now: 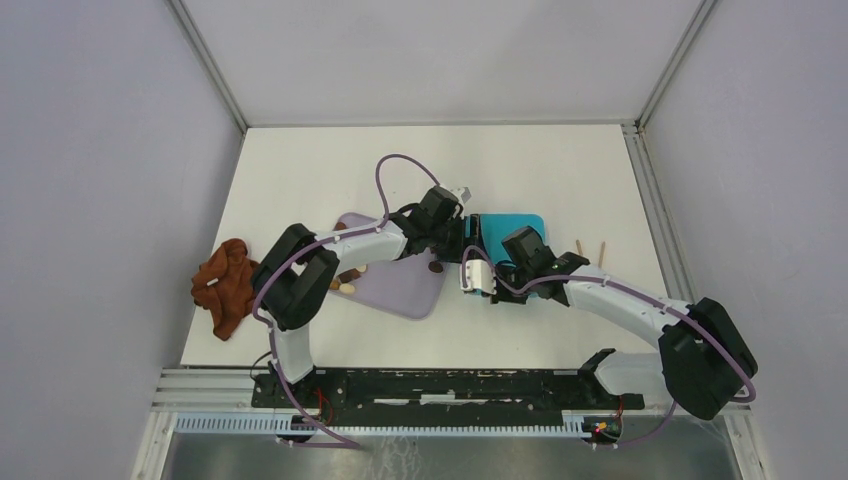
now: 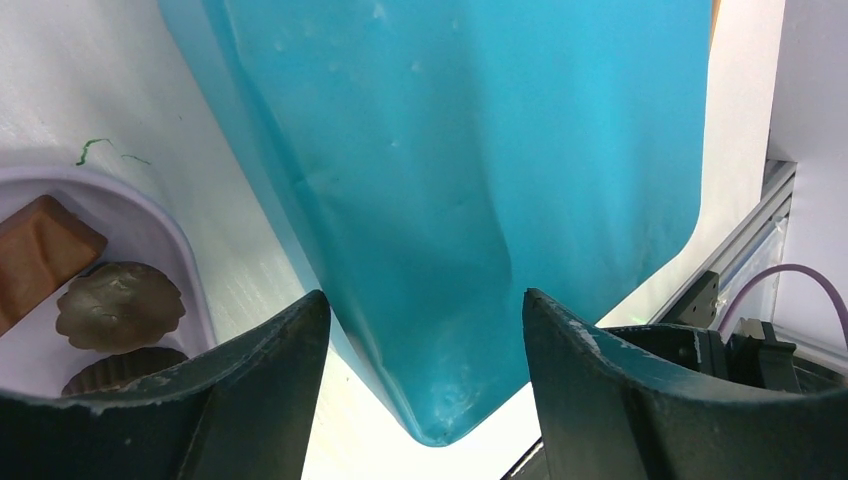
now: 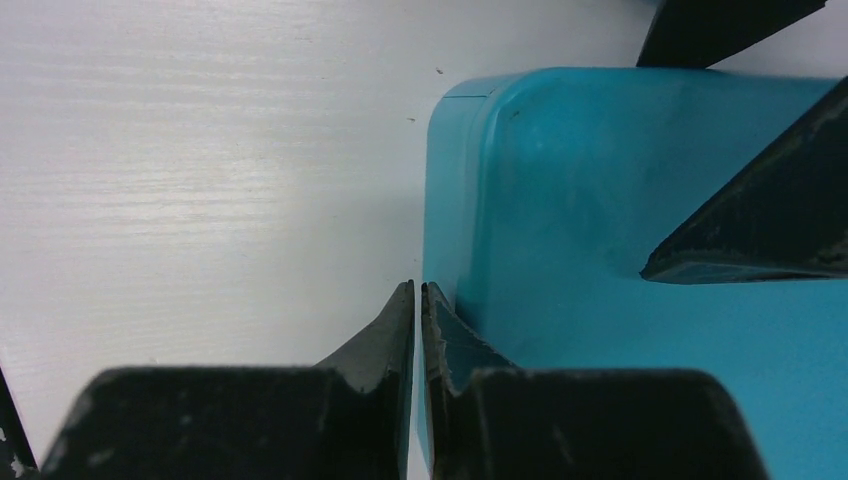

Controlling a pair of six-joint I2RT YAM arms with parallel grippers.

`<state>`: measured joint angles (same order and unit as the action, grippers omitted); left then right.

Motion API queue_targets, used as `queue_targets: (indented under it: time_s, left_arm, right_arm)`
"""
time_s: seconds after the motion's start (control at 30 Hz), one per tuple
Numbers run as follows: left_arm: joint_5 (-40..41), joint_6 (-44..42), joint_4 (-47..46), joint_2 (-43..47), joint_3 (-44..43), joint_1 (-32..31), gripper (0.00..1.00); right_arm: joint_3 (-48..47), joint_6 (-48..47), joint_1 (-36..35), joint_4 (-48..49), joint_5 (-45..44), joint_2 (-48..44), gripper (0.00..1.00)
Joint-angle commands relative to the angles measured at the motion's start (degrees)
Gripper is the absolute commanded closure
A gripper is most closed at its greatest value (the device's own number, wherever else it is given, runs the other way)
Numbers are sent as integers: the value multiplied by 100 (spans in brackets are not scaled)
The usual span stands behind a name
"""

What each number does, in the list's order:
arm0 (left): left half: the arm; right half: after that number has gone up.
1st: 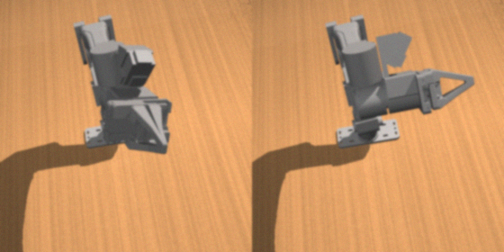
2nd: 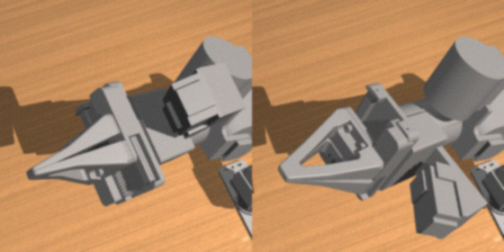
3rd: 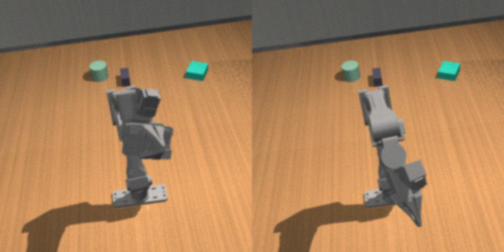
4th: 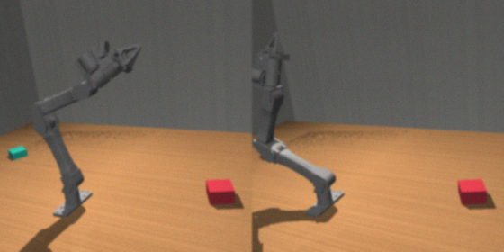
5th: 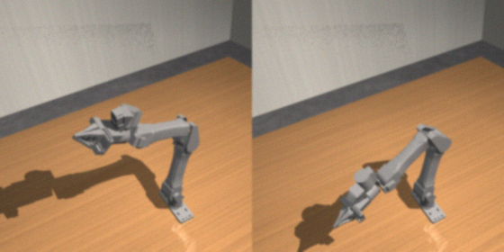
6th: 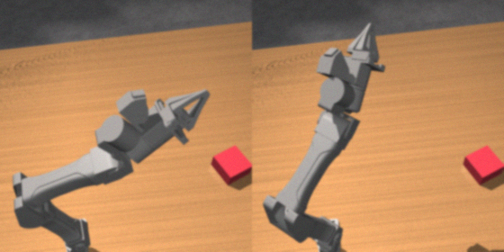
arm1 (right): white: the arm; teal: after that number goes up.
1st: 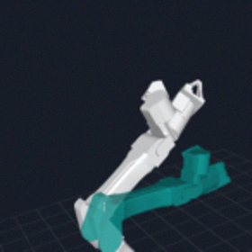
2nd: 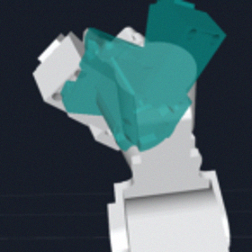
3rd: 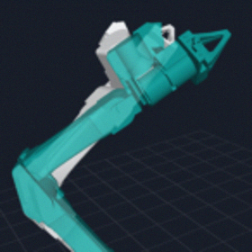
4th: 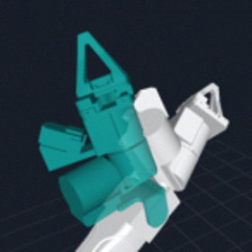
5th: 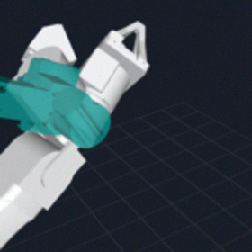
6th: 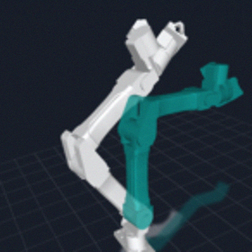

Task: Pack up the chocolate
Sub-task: Move the packing box to the center of the board.

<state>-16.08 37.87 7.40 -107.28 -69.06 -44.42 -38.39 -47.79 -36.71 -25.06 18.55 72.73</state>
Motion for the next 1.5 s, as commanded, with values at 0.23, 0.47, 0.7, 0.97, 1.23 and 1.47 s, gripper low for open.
queue_targets:
  time_s: [0.23, 0.47, 0.7, 0.97, 1.23, 1.47]
  left_arm:
    - [-116, 151, -109, -146, -178, 11, 25]
    - [-87, 208, -118, -181, -38, 90, 26]
    - [-106, 180, 7, -303, -219, 120, 24]
    - [-207, 168, 73, -446, -347, 133, 25]
    - [-302, 160, 112, -597, -475, 137, 25]
    - [-338, 160, 104, -650, -512, 134, 25]
  right_arm:
    - [-694, 372, 229, -352, 337, 385, 85]
    - [-1159, -164, 702, -1201, 838, 655, 77]
    - [-1544, -1169, 883, -2456, 1690, 783, 76]
    - [-2286, -973, 1811, -3015, 2588, 509, 74]
    - [-1892, -136, 2390, -2106, 860, 708, 72]
    - [-1338, -257, 2522, -1913, -51, 985, 76]
